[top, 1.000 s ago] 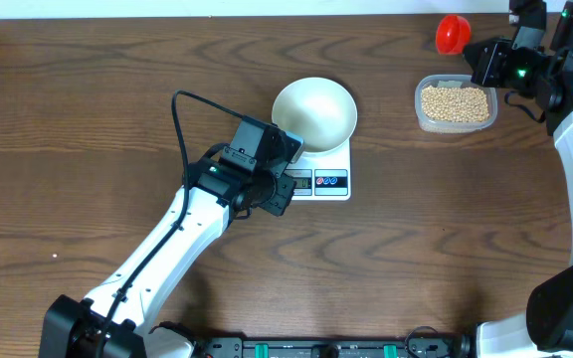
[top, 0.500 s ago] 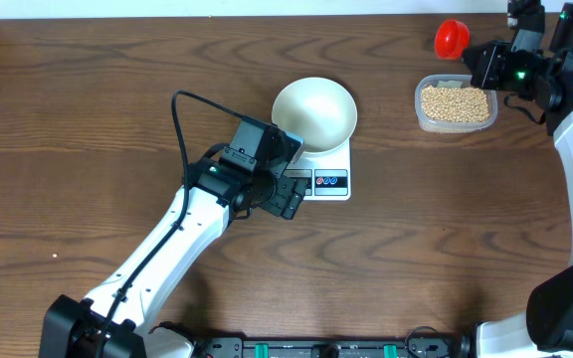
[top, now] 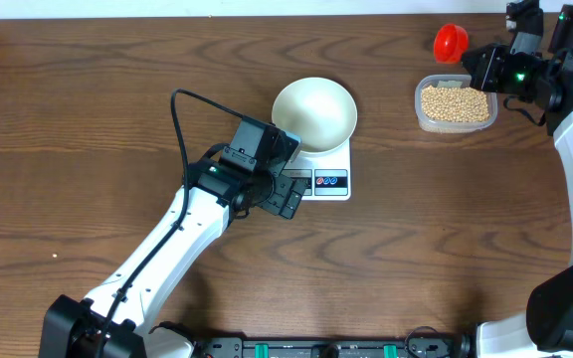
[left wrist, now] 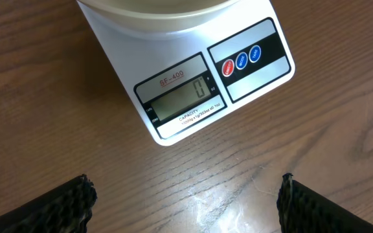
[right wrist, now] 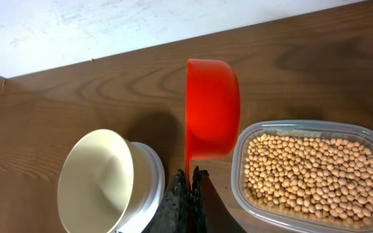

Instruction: Scoop item into bowl and weigh 50g on scale

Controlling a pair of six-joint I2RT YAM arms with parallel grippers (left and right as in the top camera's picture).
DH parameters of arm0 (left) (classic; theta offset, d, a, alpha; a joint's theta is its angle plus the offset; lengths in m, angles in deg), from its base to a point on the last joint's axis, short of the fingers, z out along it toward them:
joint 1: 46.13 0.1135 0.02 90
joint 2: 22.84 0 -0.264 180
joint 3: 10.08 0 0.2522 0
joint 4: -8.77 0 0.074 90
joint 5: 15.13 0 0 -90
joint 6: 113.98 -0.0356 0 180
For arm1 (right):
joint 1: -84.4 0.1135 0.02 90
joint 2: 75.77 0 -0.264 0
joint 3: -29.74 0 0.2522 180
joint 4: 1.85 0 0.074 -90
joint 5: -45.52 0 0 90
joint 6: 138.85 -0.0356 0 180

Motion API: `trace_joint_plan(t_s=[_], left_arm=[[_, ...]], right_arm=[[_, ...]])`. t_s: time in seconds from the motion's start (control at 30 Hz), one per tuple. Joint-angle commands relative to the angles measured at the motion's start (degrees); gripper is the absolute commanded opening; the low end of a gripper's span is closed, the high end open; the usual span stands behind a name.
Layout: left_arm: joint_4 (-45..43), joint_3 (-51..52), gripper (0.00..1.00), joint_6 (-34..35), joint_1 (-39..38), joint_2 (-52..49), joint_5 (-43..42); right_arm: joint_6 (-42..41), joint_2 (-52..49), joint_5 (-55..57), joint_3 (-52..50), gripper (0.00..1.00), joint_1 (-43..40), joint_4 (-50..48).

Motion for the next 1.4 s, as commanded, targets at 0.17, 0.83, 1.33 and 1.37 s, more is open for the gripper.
trace_joint_plan(t_s=[0.17,0.83,1.33,1.37], left_arm=[[0.02,0.13,0.92,-0.37,0.13,-0.63,0.94],[0.02,0.13,0.93,-0.35,0.13,-0.63,0.94],[-0.44,0.15,0.93,-0.37,0.13,-0.63,2.05],[-0.44,0.13,0.93,-0.37,0.13,-0.63,2.05]], right_arm=[[0.17,0.57,0.02,0.76,0.01,-0.42,1.07],[0.15,0.61,-0.04,1.27,0.01,-0.55,3.72],[2.60,0.63,6.64,7.61,0.01,-0.70,14.45],[2.84,0.61,8.09,8.79,0.01,-0.70,15.80]])
